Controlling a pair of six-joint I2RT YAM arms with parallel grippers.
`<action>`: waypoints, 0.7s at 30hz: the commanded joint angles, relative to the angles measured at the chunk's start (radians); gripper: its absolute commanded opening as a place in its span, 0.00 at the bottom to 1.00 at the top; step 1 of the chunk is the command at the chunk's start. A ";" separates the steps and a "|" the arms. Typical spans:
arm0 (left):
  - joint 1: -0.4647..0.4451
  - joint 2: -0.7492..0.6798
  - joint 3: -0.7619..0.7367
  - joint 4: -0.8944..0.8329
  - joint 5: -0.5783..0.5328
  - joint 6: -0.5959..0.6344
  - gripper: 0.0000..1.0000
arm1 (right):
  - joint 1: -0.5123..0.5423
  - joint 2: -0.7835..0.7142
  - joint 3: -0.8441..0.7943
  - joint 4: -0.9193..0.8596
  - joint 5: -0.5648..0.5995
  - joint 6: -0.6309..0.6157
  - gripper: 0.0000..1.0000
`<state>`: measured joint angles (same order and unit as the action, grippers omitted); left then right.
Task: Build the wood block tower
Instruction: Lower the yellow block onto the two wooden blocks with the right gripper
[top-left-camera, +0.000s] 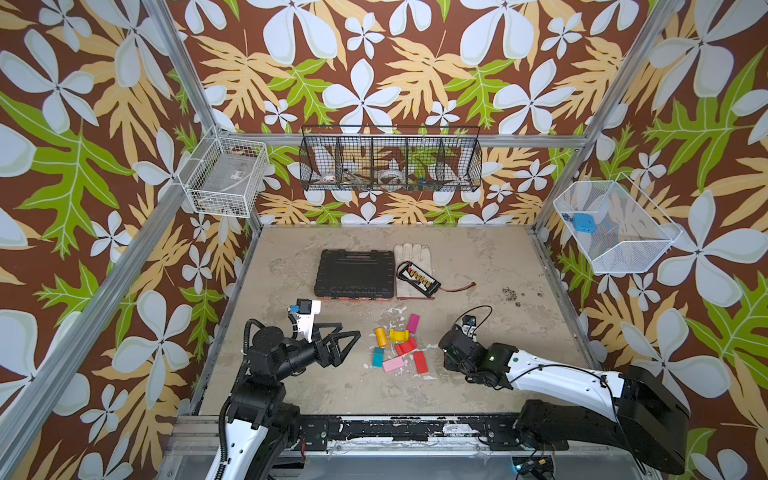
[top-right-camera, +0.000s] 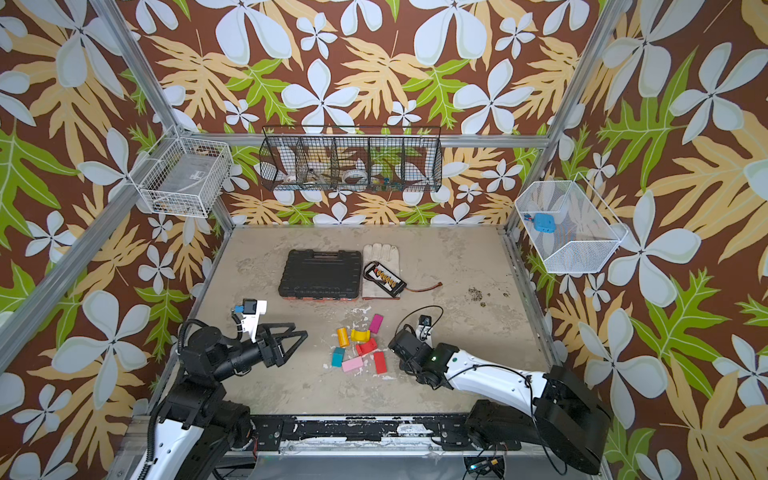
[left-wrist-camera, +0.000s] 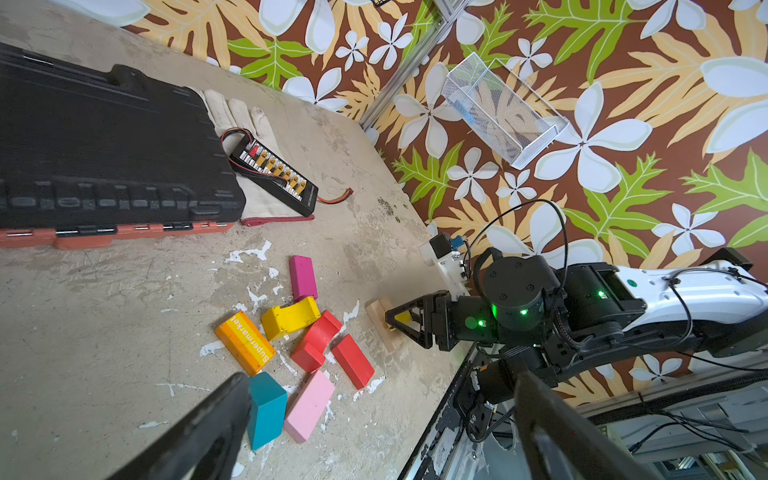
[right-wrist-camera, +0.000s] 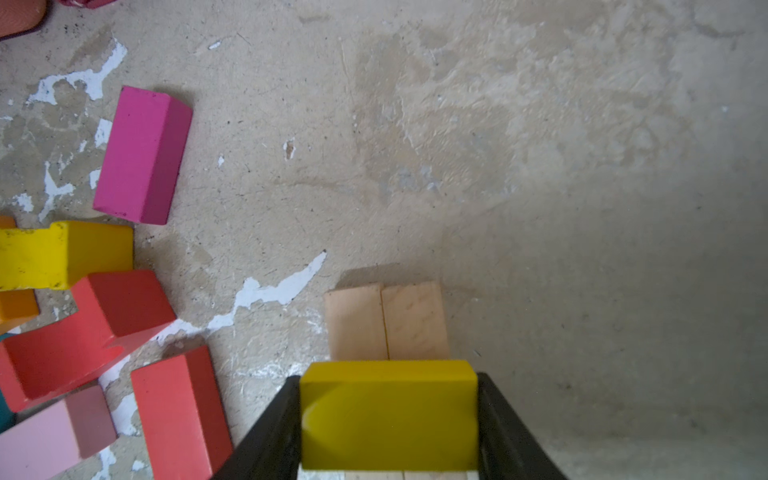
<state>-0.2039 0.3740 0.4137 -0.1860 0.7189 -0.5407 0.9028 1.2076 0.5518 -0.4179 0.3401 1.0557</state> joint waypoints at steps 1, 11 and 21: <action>0.001 -0.001 -0.001 0.020 0.007 0.002 1.00 | 0.001 0.009 0.008 -0.010 0.031 -0.019 0.42; 0.001 -0.001 -0.002 0.020 0.007 0.002 1.00 | 0.001 0.055 0.023 -0.003 0.030 -0.052 0.45; 0.001 -0.001 -0.002 0.022 0.007 0.002 1.00 | 0.001 0.092 0.036 -0.001 0.031 -0.062 0.49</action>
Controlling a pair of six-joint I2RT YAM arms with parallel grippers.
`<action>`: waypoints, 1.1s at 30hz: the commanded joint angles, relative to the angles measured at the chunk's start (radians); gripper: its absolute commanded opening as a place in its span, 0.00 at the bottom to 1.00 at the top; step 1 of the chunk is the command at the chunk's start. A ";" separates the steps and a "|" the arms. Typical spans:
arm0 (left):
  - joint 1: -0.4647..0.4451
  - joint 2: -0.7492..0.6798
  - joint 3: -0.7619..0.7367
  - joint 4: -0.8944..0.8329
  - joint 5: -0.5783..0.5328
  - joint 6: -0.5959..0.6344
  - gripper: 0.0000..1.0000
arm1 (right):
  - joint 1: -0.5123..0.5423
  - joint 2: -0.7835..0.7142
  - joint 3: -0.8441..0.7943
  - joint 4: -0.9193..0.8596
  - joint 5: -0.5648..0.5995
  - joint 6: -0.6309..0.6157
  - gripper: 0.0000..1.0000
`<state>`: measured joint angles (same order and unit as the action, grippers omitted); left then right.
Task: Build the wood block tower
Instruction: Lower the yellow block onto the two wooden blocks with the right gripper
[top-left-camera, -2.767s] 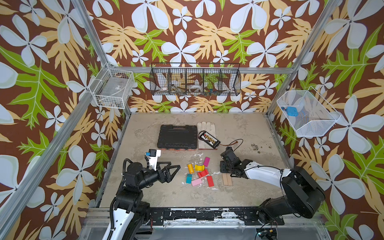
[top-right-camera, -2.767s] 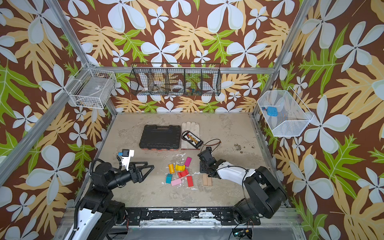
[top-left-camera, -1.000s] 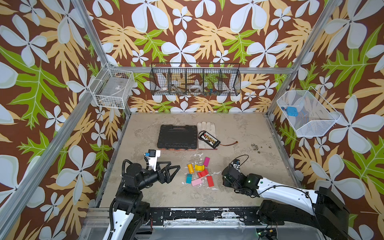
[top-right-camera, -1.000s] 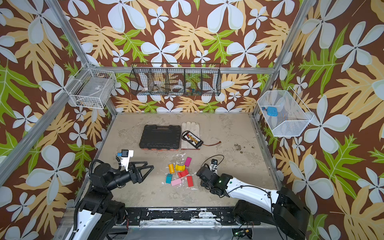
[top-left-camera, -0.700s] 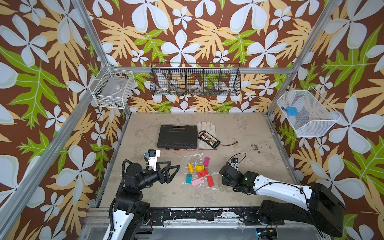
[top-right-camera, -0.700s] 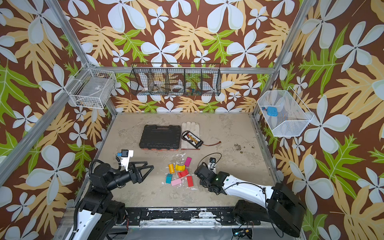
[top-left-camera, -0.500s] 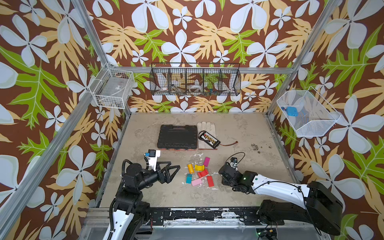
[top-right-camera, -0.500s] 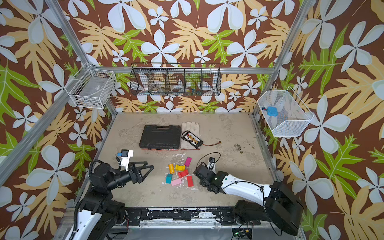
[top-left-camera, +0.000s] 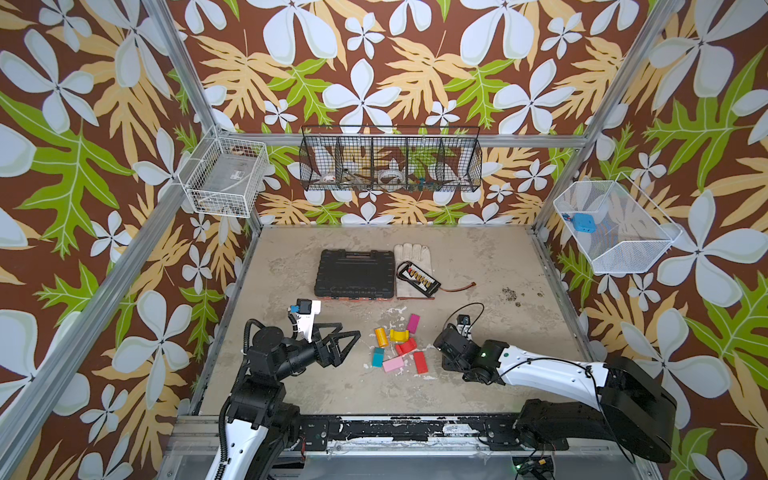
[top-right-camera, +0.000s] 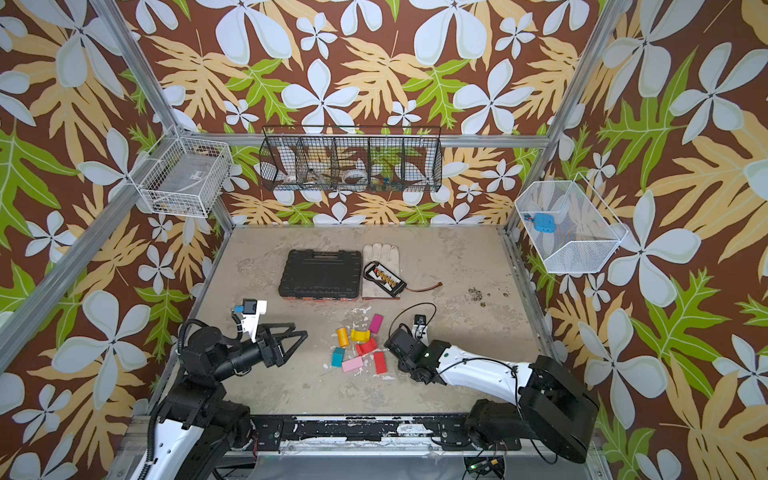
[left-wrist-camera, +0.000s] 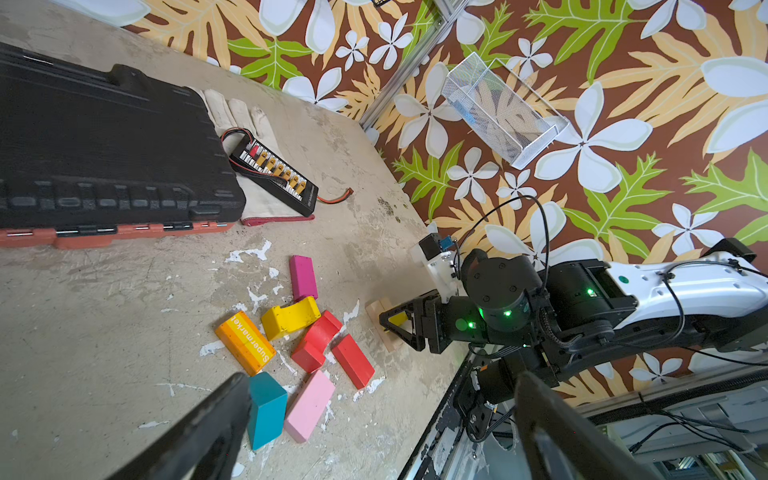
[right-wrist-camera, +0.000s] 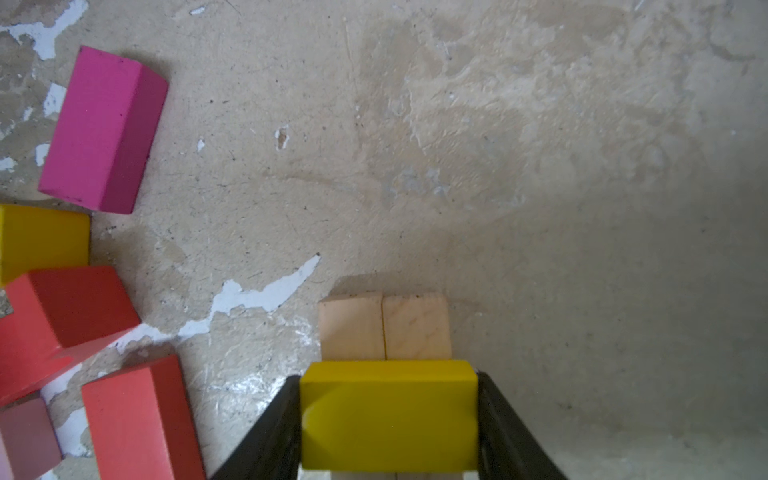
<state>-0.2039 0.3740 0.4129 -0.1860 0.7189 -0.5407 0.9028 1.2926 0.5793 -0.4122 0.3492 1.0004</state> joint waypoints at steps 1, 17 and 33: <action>0.000 -0.001 -0.002 0.021 0.007 0.002 1.00 | 0.001 0.011 0.010 -0.007 0.022 -0.008 0.49; 0.001 -0.001 -0.002 0.022 0.009 0.002 1.00 | 0.001 0.015 0.013 -0.014 0.038 -0.013 0.56; 0.001 -0.004 -0.002 0.022 0.010 0.001 1.00 | 0.000 -0.004 0.021 -0.026 0.046 -0.008 0.71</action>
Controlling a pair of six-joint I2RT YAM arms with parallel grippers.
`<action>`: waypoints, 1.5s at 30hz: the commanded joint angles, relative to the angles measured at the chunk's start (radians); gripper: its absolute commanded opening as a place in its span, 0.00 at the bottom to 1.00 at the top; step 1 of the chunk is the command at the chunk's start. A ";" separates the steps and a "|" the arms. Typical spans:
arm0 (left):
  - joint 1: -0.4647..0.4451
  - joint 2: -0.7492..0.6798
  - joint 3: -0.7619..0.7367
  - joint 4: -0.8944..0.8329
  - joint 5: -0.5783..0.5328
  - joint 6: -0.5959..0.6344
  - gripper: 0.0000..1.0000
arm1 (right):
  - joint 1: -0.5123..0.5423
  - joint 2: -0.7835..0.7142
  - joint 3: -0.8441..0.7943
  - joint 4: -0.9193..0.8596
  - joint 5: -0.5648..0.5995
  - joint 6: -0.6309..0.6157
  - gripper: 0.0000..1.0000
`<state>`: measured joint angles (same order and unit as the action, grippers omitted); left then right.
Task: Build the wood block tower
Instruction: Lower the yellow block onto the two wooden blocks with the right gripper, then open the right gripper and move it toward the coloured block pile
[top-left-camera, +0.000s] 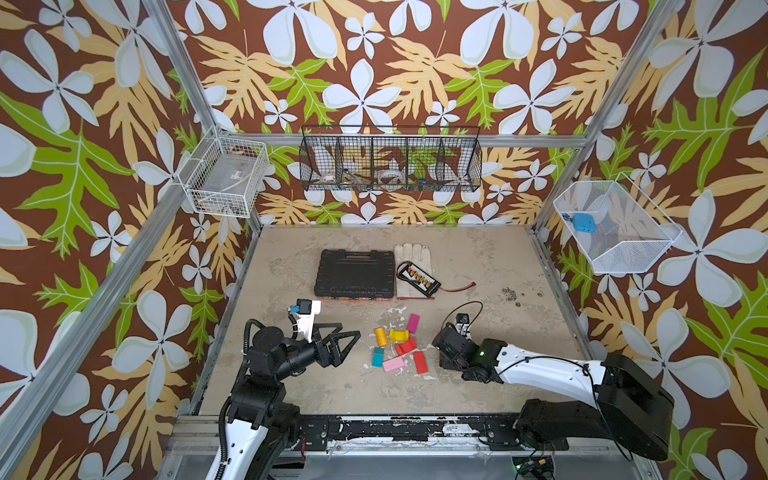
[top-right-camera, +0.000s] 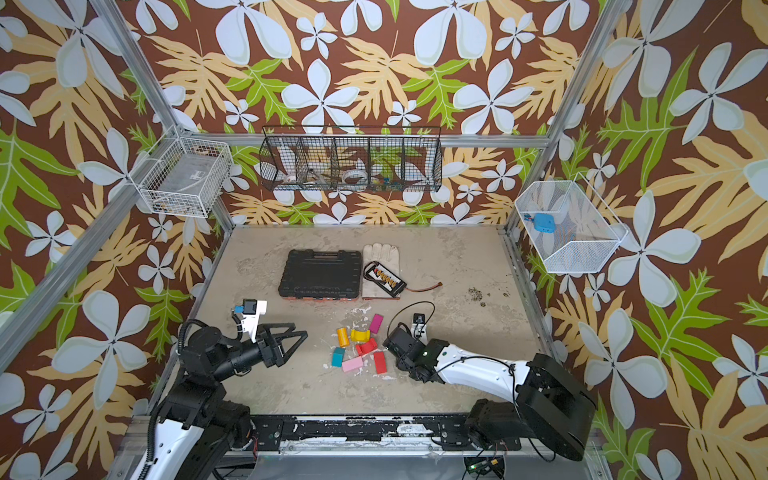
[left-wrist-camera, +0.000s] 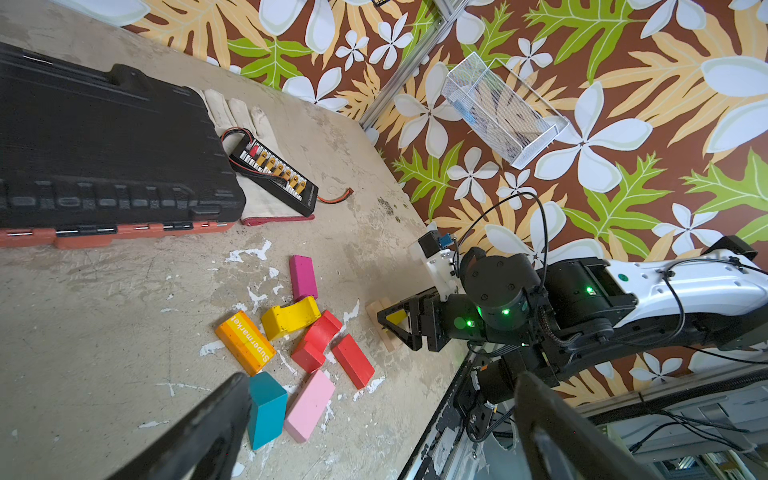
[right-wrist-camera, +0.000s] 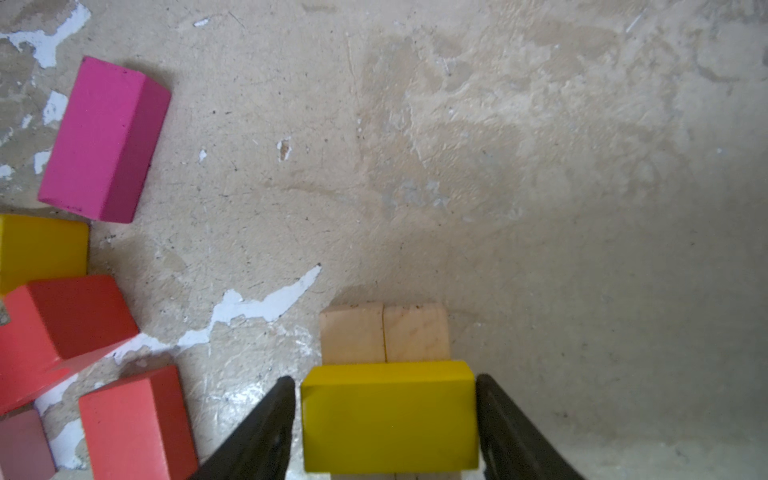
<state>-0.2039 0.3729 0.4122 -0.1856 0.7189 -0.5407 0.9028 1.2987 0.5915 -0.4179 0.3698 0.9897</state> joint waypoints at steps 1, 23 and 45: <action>0.001 -0.002 -0.001 0.022 0.010 0.001 1.00 | 0.001 -0.017 0.010 -0.028 0.027 0.003 0.73; 0.000 0.000 -0.003 0.025 0.009 -0.002 1.00 | 0.000 -0.014 0.222 -0.001 -0.010 -0.167 0.81; 0.001 0.020 -0.003 0.028 0.011 -0.002 1.00 | 0.112 0.197 0.232 0.088 -0.102 -0.190 0.76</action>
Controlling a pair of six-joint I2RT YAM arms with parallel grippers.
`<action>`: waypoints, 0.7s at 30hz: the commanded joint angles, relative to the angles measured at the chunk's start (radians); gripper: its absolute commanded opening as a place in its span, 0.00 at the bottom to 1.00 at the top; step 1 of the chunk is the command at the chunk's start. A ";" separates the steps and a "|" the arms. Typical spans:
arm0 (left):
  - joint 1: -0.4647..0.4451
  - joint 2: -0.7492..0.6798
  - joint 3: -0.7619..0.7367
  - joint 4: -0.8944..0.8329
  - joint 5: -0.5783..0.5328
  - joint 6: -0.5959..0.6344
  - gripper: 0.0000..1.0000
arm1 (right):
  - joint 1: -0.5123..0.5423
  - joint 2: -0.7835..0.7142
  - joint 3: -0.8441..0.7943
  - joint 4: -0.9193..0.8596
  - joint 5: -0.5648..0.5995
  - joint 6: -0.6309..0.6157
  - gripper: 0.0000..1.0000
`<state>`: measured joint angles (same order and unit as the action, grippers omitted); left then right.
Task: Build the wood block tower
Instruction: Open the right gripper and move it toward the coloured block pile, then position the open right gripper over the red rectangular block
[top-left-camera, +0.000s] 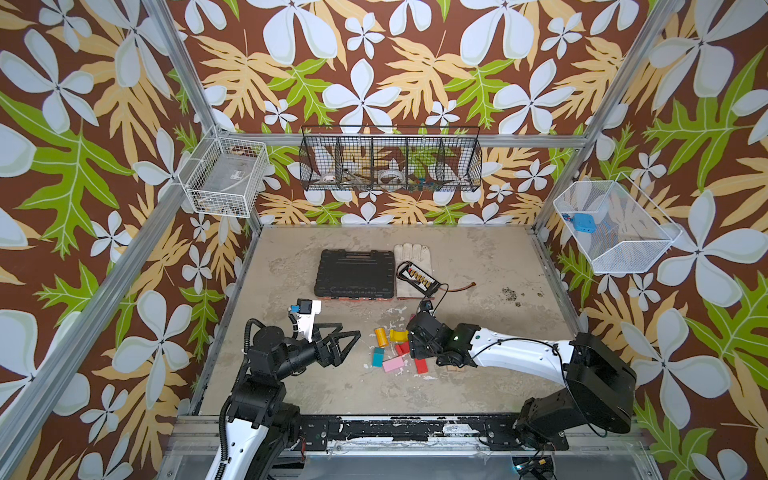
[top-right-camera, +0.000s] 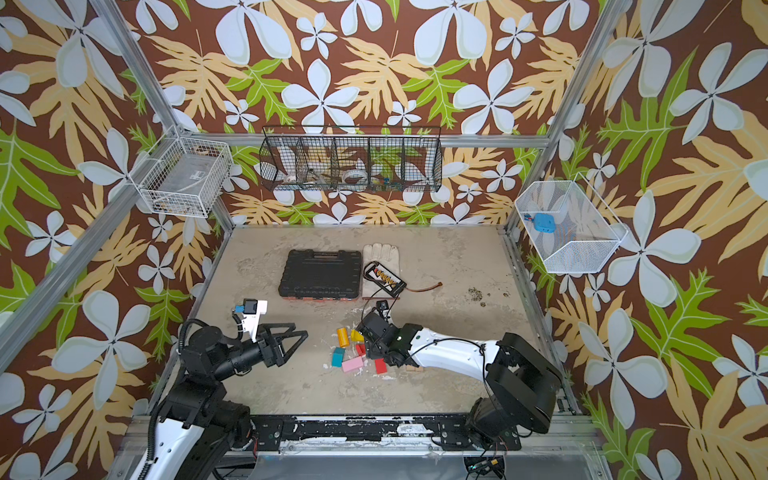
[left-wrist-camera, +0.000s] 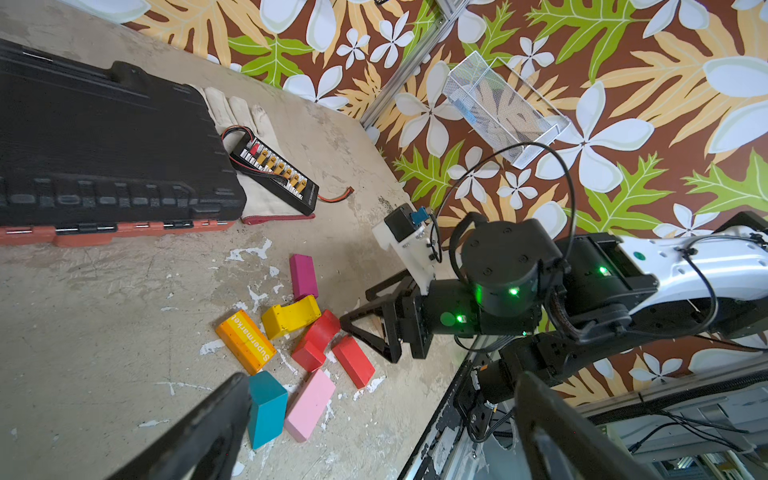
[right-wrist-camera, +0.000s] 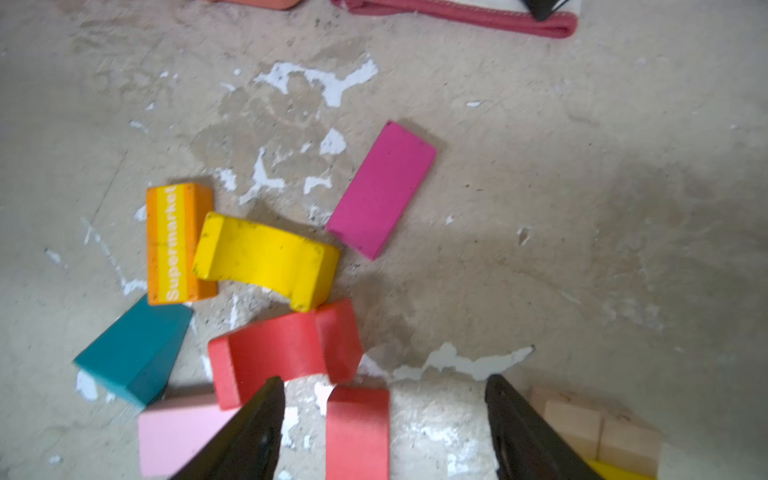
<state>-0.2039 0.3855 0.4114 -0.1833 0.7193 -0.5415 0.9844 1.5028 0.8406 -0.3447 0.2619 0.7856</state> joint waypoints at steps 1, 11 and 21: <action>0.000 0.007 -0.002 0.025 0.011 -0.001 1.00 | 0.050 -0.004 -0.023 0.010 0.013 0.022 0.76; 0.001 -0.001 -0.003 0.027 0.014 -0.001 1.00 | 0.138 0.028 -0.109 0.006 0.036 0.125 0.75; 0.000 -0.010 -0.003 0.025 0.011 -0.001 1.00 | 0.139 0.022 -0.138 -0.034 0.105 0.187 0.73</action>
<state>-0.2039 0.3782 0.4091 -0.1833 0.7197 -0.5415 1.1240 1.5288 0.7074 -0.3382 0.3309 0.9379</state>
